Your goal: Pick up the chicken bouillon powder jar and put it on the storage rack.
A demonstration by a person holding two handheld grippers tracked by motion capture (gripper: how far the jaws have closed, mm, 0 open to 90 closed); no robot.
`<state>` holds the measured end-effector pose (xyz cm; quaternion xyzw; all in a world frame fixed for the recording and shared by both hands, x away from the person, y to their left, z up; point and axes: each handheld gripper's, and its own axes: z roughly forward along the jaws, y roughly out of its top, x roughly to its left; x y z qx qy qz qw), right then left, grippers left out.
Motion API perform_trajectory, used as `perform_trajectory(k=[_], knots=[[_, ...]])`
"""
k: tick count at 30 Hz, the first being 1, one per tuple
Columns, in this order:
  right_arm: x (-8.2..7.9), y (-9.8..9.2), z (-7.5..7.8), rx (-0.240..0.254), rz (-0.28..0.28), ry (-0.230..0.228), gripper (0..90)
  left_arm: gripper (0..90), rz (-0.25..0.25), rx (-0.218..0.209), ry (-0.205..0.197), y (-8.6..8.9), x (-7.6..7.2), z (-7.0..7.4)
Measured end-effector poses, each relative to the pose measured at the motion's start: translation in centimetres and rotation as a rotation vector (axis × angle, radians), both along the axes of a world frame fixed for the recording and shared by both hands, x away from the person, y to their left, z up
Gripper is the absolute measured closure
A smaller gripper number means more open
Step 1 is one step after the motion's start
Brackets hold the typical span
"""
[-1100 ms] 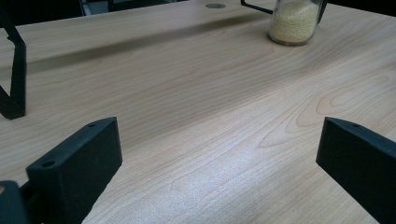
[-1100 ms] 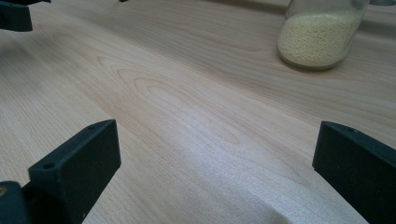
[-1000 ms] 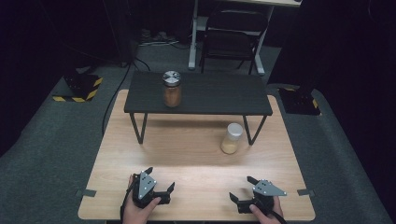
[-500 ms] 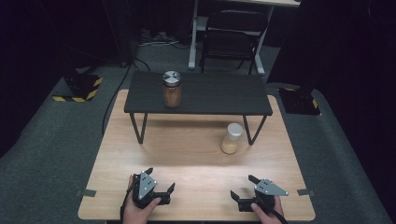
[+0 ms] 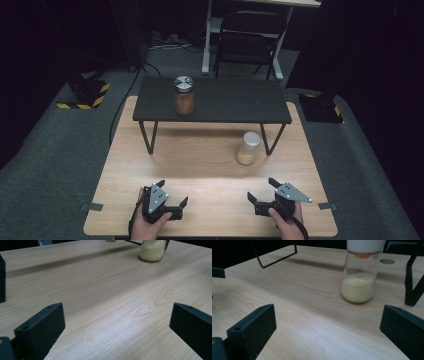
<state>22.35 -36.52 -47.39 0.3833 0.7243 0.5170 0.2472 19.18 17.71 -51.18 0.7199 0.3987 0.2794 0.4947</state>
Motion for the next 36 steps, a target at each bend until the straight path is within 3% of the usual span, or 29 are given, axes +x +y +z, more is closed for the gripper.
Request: perform_trajectory(k=[14, 36], knots=[[3.2, 1.5, 2.3, -0.038, -0.014, -0.048, 0.2, 0.4, -0.012, -0.004, 0.000, 0.1, 0.1, 0.0], [7.9, 3.4, 1.8, -0.025, -0.093, -0.057, 0.3, 0.4, -0.014, -0.028, 0.006, 0.5, 0.1, -0.2]])
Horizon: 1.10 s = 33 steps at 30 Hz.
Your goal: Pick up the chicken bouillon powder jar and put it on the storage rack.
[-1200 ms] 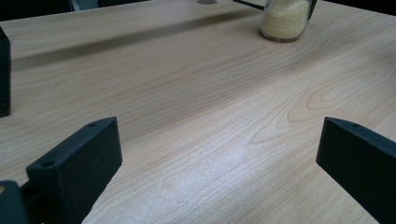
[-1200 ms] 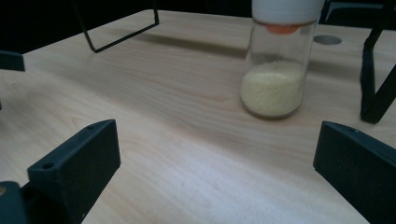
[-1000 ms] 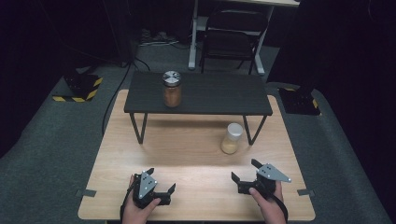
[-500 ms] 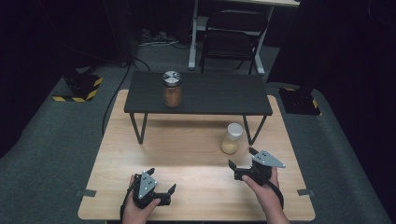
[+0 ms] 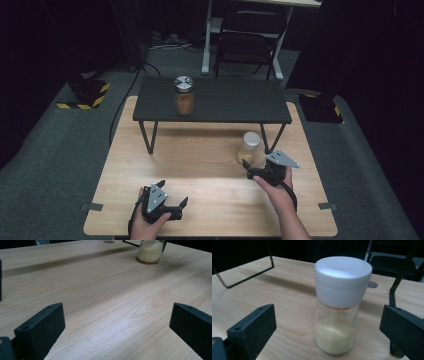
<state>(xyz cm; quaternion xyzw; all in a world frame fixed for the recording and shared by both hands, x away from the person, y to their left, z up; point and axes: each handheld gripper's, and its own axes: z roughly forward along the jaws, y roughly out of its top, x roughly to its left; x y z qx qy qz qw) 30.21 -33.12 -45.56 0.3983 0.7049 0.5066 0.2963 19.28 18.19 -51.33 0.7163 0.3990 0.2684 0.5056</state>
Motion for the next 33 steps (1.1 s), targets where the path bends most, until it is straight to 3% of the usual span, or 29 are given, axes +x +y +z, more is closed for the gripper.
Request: perform_trajectory(k=[9, 12, 16, 23, 33], knots=[[2.2, 0.7, -0.2, 0.009, -0.033, -0.008, 1.4, 0.5, 0.004, -0.011, 0.005, 0.3, -0.1, 0.0], [2.7, 1.4, -0.3, 0.005, -0.032, -0.023, 7.9, 0.4, 0.005, -0.015, 0.007, 0.3, 0.0, -0.1], [2.9, 2.1, -0.5, 0.015, -0.031, -0.041, 16.4, 0.5, 0.006, -0.018, 0.008, 0.4, 0.0, -0.1], [2.7, 2.7, -1.0, 0.035, -0.089, -0.047, 33.0, 0.5, 0.013, -0.025, 0.011, 0.6, 0.0, -0.1], [2.7, 2.9, -0.6, 0.025, -0.097, -0.038, 33.9, 0.5, 0.016, -0.029, 0.013, 0.6, 0.0, -0.1]])
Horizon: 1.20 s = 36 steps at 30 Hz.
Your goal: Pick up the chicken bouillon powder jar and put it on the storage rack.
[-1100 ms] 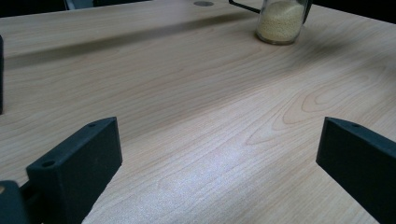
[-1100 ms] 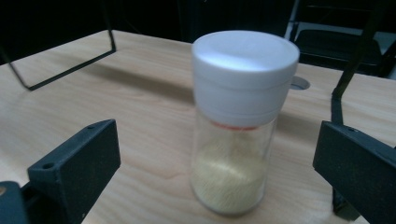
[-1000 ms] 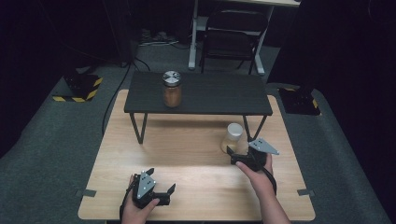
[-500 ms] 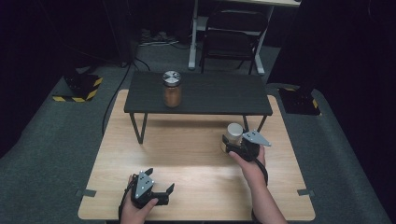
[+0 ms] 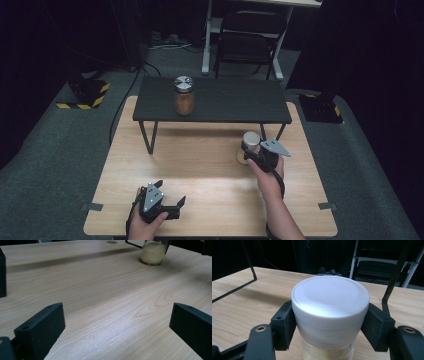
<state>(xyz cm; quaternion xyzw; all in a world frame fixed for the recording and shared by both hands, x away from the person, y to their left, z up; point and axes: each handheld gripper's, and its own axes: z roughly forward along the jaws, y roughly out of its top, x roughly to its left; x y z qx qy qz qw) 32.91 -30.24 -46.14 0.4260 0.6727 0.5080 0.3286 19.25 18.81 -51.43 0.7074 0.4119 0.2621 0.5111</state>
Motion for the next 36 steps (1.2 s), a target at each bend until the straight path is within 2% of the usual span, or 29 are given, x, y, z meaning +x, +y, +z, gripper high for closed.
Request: perform_trajectory(k=[11, 29, 36], knots=[[-1.2, -0.8, 0.4, -0.006, 0.004, -0.025, 34.0, 0.4, -0.002, 0.003, 0.000, 0.0, 0.0, 0.0], [-5.7, -1.9, 0.2, 0.011, 0.075, -0.067, 33.9, 0.4, -0.003, 0.010, -0.002, -0.1, 0.0, 0.1], [-7.4, -2.1, 0.8, 0.032, 0.086, -0.091, 33.9, 0.5, -0.003, 0.009, -0.001, -0.1, 0.0, 0.1]])
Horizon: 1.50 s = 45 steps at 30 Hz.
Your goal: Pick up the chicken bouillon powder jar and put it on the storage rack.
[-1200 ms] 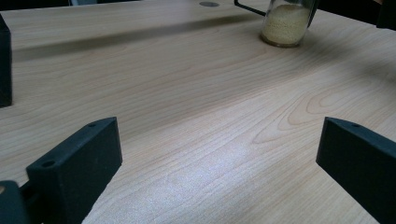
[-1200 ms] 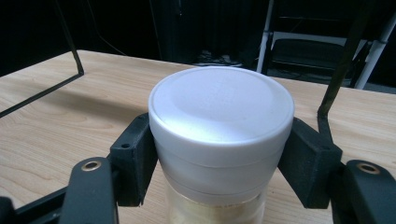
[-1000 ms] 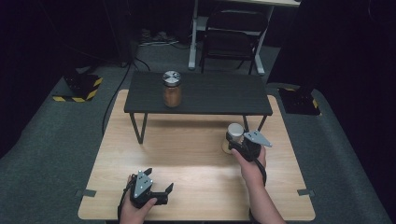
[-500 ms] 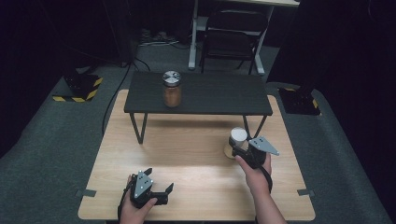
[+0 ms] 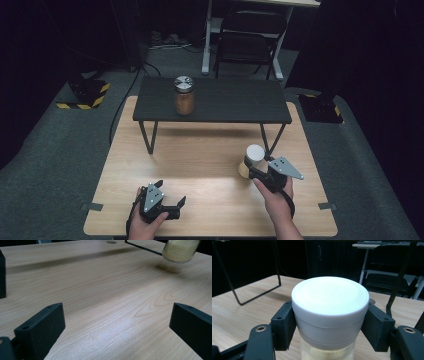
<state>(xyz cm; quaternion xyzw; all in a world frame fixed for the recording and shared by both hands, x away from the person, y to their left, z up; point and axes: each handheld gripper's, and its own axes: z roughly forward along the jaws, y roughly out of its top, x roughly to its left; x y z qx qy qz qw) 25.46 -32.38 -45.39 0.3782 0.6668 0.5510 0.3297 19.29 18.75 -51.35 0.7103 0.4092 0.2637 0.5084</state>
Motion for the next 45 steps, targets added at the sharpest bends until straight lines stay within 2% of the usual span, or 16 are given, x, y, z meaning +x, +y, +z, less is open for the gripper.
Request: perform_trajectory(k=[12, 22, 29, 39, 45], knots=[[-1.6, -0.6, 2.0, 0.024, 0.014, -0.027, 33.9, 0.4, -0.001, 0.001, -0.002, 0.0, 0.0, 0.0], [-2.4, -0.8, 4.6, 0.035, 0.026, -0.056, 33.9, 0.4, -0.003, 0.002, -0.004, 0.0, 0.0, 0.0], [-2.4, -0.7, 6.5, 0.026, 0.034, -0.051, 33.9, 0.5, -0.005, -0.001, -0.005, 0.1, 0.0, -0.1], [-2.1, -0.2, 9.4, 0.036, 0.030, -0.069, 33.9, 0.5, -0.009, -0.004, -0.004, 0.1, 0.0, -0.1], [-1.8, 0.2, 10.7, 0.024, 0.034, -0.080, 33.9, 0.4, -0.009, -0.006, 0.000, 0.2, 0.1, -0.1]])
